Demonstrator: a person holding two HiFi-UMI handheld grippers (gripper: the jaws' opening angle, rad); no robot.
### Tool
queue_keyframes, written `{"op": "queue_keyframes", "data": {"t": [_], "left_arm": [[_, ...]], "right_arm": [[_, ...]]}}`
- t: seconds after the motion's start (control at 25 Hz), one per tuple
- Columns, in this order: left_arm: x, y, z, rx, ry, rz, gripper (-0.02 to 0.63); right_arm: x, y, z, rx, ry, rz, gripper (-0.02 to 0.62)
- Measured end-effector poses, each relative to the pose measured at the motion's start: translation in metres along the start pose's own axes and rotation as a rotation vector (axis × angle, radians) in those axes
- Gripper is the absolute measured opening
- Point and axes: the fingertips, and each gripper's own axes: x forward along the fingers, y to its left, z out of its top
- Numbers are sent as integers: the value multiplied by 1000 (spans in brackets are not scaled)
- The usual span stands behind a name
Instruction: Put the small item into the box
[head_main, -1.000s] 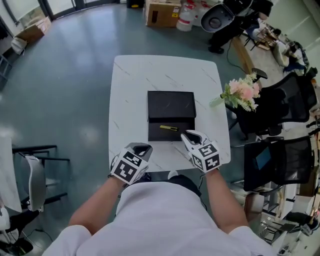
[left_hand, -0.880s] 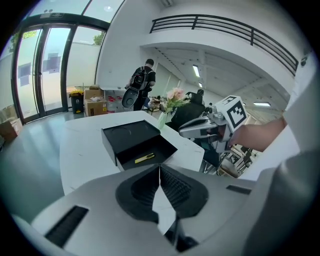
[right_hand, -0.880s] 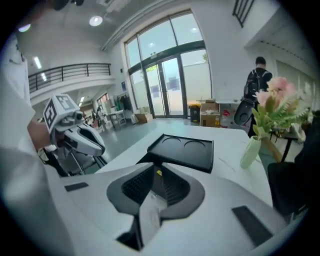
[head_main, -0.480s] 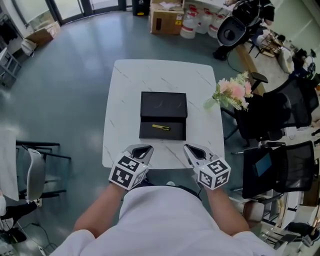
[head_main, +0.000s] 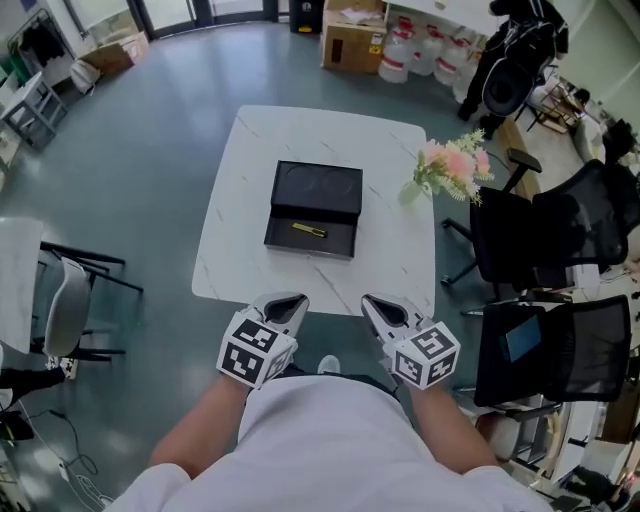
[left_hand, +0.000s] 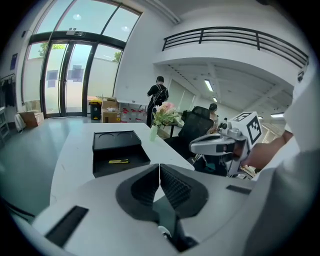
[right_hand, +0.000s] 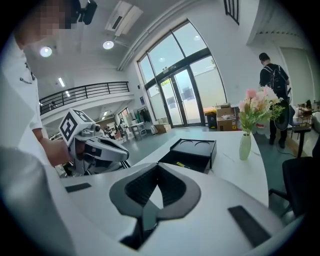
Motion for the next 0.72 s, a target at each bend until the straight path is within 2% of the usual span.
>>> {"op": "queue_keyframes", "data": {"t": [0.4, 0.56, 0.72], "left_arm": [[-29, -38, -35, -25, 5, 68, 17], [-43, -29, -29, -23, -10, 92, 17], [-50, -23, -19, 12, -7, 82, 17]], "right_arm": [[-33, 27, -21, -6, -37, 54, 15], [-39, 38, -14, -26, -59, 49, 15], [-41, 39, -5, -23, -84, 12, 15]]}}
